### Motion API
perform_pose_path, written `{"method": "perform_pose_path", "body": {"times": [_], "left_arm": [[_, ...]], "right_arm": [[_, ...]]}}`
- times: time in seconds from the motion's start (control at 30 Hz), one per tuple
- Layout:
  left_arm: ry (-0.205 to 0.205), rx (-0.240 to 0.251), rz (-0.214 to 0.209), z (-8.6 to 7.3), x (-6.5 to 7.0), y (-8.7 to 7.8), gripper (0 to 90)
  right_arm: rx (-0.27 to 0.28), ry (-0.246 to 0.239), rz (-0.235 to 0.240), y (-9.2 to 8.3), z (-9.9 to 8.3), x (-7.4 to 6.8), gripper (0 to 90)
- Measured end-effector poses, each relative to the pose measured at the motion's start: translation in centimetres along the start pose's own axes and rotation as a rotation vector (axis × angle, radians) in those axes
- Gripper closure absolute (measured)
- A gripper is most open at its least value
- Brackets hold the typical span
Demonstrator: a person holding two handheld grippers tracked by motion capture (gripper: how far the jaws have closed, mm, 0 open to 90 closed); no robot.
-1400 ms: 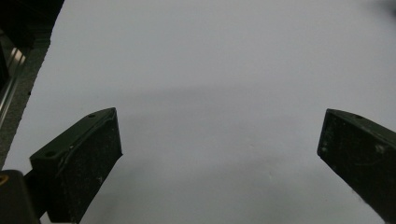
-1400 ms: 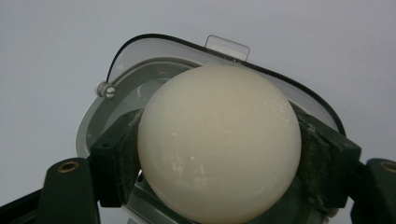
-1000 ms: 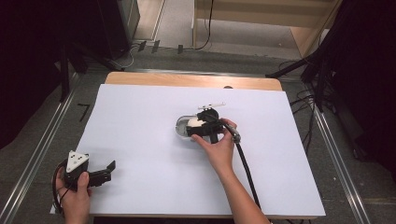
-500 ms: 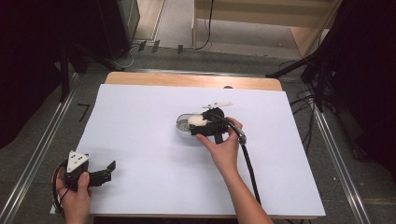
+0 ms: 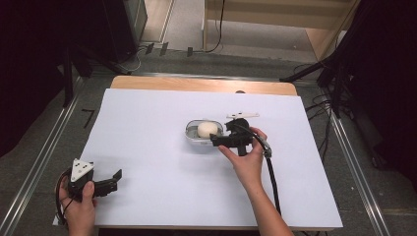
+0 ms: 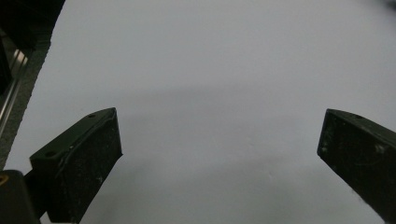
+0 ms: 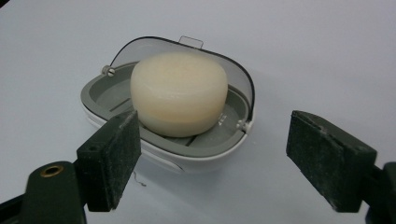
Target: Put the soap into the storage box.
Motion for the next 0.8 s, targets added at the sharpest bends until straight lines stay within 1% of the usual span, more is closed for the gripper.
{"method": "perform_pose_path", "body": {"times": [0.13, 0.33, 0.53, 0.6, 0.67, 0.8], "left_arm": [[0.001, 0.002, 0.002, 0.0, 0.0, 0.0, 0.4], [0.005, 0.002, 0.004, 0.0, 0.1, 0.0, 0.4], [0.008, 0.002, 0.006, 0.0, 0.1, 0.0, 0.4], [0.008, 0.002, 0.006, 0.0, 0.1, 0.0, 0.4], [0.010, 0.001, 0.006, 0.0, 0.1, 0.0, 0.4], [0.010, 0.002, 0.006, 0.0, 0.1, 0.0, 0.4]], "right_arm": [[0.013, -0.011, -0.007, -0.7, -0.6, 0.5, 18.1], [0.030, 0.011, -0.003, -1.8, -1.5, 1.4, 18.8], [0.039, 0.016, -0.014, -2.7, -2.6, 2.4, 19.2], [0.039, 0.020, -0.022, -3.0, -2.9, 2.7, 19.2], [0.041, 0.024, -0.021, -3.1, -3.3, 3.0, 19.2], [0.030, 0.029, -0.034, -3.4, -4.2, 3.5, 18.8]]}}
Point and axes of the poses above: each handheld gripper's, and its own axes: y roughly forward along the jaws, z roughly out of its top, x roughly to its right, the point moved 2 cm from there along y, roughly forward along the jaws, and after that the axes turned 14 degrees about z, right-handed, at the moved point
